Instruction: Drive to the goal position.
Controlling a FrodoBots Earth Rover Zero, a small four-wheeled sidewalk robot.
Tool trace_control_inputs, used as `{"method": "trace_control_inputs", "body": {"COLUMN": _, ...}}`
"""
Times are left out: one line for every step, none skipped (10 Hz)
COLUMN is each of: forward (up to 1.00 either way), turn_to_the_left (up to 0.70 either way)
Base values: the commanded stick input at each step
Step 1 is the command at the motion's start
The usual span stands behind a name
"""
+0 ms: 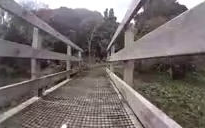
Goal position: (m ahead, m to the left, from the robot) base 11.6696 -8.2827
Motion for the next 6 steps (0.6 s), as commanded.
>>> {"method": "trace_control_inputs", "body": {"forward": 1.0, "turn_to_the_left": 0.03}}
{"method": "trace_control_inputs", "body": {"forward": 1.0, "turn_to_the_left": 0.01}}
{"method": "trace_control_inputs", "body": {"forward": 1.0, "turn_to_the_left": 0.0}}
{"method": "trace_control_inputs", "body": {"forward": 1.0, "turn_to_the_left": 0.0}}
{"method": "trace_control_inputs", "body": {"forward": 1.0, "turn_to_the_left": 0.0}}
{"method": "trace_control_inputs", "body": {"forward": 1.0, "turn_to_the_left": 0.0}}
